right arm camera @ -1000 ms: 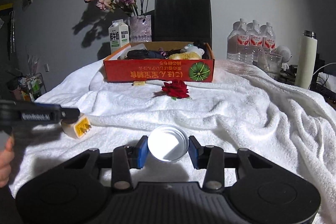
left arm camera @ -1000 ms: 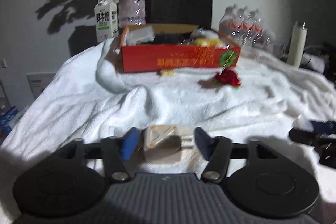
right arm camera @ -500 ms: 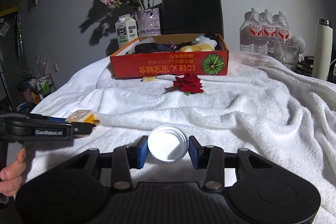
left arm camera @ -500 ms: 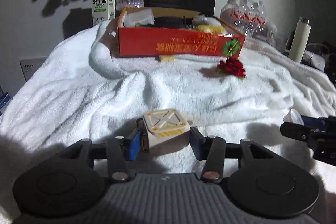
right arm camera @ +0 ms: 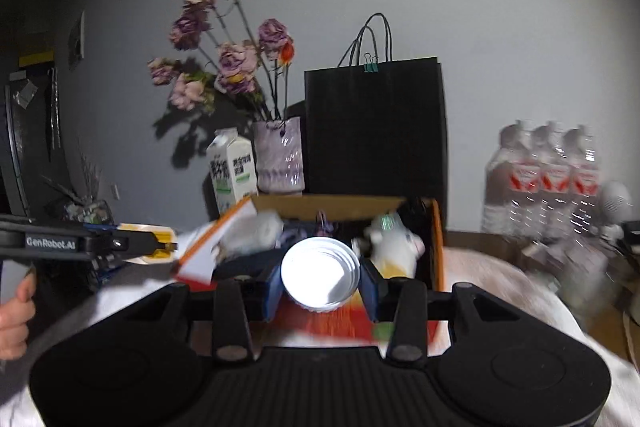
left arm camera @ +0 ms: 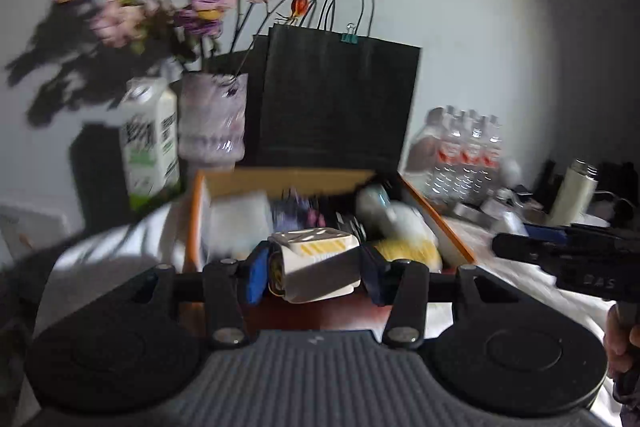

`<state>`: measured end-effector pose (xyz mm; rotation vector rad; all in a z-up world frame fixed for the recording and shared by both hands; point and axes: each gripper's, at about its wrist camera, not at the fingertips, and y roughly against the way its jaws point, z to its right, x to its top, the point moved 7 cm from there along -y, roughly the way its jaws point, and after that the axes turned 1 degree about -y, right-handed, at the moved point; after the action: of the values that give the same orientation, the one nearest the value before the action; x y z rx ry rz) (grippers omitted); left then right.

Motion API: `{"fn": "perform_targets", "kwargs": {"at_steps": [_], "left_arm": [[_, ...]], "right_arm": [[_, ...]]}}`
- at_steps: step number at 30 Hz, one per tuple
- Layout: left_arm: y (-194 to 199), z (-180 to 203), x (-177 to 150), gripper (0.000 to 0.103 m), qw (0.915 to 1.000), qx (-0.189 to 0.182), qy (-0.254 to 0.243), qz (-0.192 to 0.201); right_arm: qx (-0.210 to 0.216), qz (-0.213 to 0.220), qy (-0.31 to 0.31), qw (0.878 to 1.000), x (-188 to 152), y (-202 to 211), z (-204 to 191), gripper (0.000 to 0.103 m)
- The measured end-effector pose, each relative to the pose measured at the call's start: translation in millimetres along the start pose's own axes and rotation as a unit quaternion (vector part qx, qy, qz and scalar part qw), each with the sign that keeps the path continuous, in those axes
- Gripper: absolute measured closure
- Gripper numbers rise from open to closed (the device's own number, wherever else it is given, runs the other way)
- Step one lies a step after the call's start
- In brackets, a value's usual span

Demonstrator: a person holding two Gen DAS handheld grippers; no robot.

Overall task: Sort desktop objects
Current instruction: 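Lower the adapter and bottle cap into the box and open both tools, then withdraw both tools back toward the towel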

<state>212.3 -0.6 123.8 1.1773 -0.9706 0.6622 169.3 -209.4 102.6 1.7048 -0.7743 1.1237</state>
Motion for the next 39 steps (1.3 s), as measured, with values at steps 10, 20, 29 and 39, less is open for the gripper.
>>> {"fn": "perform_targets", "kwargs": {"at_steps": [10, 20, 29, 39], "left_arm": [[-187.2, -19.8, 26.8, 0.051, 0.9956, 0.031, -0.017, -0.087], [-147.1, -36.4, 33.8, 0.01, 0.9897, 0.091, -0.006, -0.11], [-18.8, -19.5, -55.0, 0.002, 0.9817, 0.047, 0.049, -0.178], [143.8, 16.4, -155.7, 0.0, 0.9901, 0.024, 0.005, -0.138]], "right_arm": [[-0.075, -0.137, -0.03, 0.987, 41.2, -240.5, 32.4, 0.062], [-0.091, -0.119, -0.002, 0.989, 49.6, -212.8, 31.9, 0.022], [-0.031, -0.127, -0.001, 0.991, 2.5, -82.1, 5.6, 0.017], [-0.067, -0.082, 0.092, 0.99, -117.9, 90.8, -51.9, 0.007]]}}
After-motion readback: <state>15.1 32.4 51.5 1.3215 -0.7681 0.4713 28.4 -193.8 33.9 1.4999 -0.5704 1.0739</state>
